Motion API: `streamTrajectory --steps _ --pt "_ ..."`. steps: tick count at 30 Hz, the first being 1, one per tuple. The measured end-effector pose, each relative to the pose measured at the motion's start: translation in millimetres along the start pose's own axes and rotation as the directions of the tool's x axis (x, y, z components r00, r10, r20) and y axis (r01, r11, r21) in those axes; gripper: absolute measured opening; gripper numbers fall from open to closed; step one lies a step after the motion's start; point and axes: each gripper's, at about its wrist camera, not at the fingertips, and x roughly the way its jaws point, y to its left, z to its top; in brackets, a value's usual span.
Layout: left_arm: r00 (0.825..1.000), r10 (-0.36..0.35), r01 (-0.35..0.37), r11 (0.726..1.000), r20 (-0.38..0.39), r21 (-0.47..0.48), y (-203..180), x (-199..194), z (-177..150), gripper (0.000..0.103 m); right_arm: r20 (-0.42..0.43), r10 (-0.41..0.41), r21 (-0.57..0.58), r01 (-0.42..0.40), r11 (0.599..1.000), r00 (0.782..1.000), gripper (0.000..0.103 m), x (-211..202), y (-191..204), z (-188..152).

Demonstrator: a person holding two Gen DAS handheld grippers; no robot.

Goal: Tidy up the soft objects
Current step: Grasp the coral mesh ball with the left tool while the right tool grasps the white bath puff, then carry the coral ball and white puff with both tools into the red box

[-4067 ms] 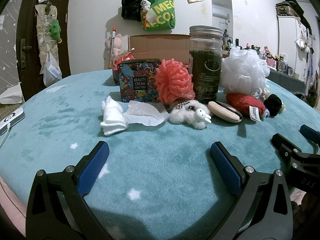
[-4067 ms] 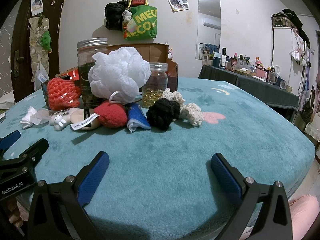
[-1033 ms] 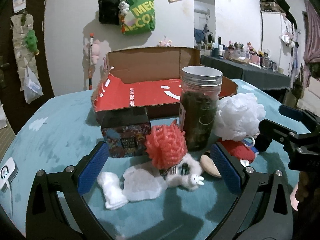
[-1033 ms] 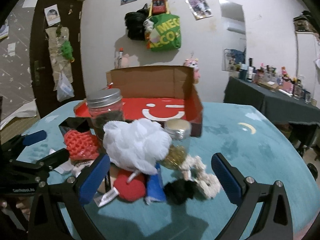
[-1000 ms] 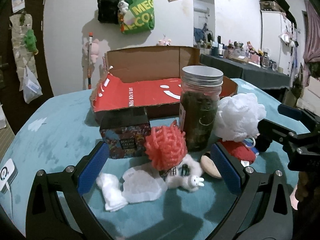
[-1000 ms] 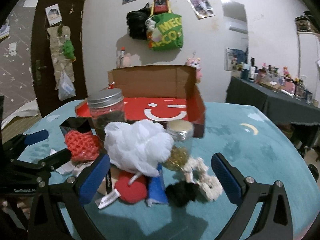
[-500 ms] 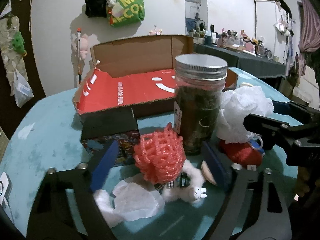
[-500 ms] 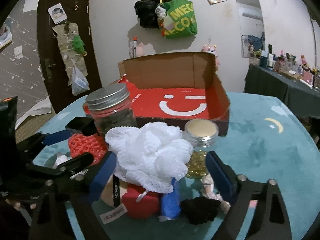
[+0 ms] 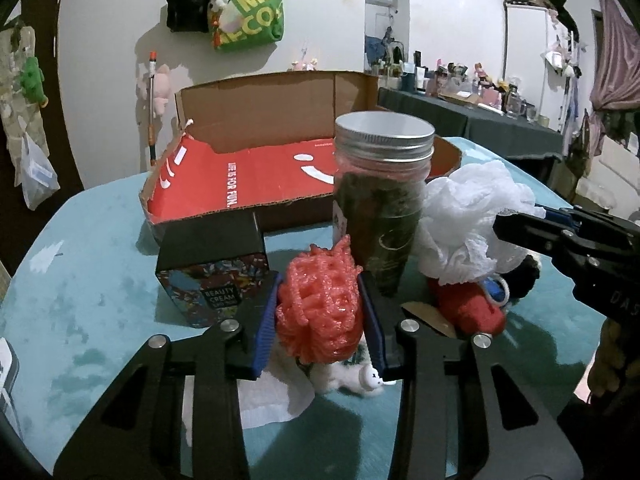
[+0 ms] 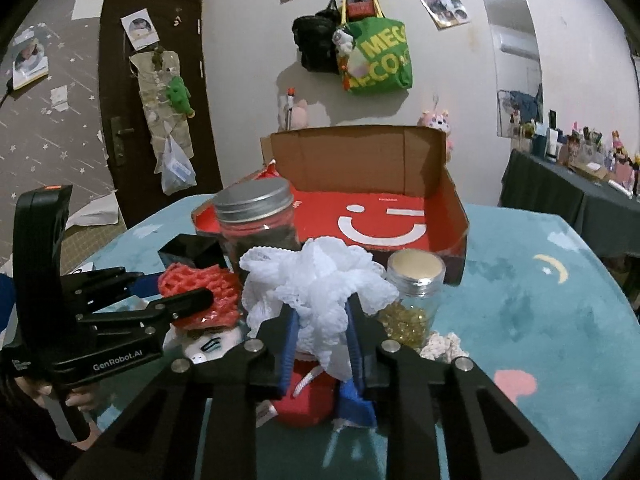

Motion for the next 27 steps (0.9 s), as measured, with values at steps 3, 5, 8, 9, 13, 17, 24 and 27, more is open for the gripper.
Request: streamTrajectory --steps 3,5,8,9,13,17,24,27 --pt "1.0 0.001 -0.001 1.0 0.012 0.006 -2.1 -7.2 0.8 0.036 0.016 0.0 0.0 0.0 1.0 1.0 0.023 -7.1 1.7 1.1" --pt "1.0 -0.001 0.001 1.0 0.023 0.008 -2.5 -13.2 1.4 0.036 0.021 -0.003 0.002 0.003 1.0 1.0 0.023 -9.8 0.6 1.9" --pt "0.999 0.0 0.0 1.0 0.039 0.012 -2.3 -21.3 3.1 0.036 0.035 -0.003 0.001 0.003 1.0 0.999 0.022 -16.4 1.7 3.7" --pt "0.999 0.001 -0.001 1.0 0.046 0.014 -2.4 -24.3 3.8 0.036 0.043 -0.005 -0.003 0.005 1.0 0.999 0.022 -19.4 2.6 4.6" --pt "0.998 0.005 -0.006 1.0 0.064 0.015 -1.7 -32.2 7.2 0.036 0.063 -0.01 -0.022 0.011 1.0 0.998 0.02 -27.5 6.8 8.0" --pt "0.997 0.006 -0.008 1.0 0.081 0.016 -1.9 -39.0 9.7 0.036 0.08 -0.009 -0.022 0.011 1.0 0.997 0.019 -34.5 7.5 11.5" --pt "0.993 0.015 -0.018 1.0 0.12 0.024 2.4 -53.1 25.3 0.036 0.128 -0.005 -0.026 0.008 1.0 0.992 0.019 -49.5 4.6 25.0" --pt "0.99 0.02 -0.023 1.0 0.139 0.019 6.1 -58.5 32.1 0.036 0.147 -0.008 -0.034 0.013 0.999 0.989 0.019 -54.5 3.8 33.7"
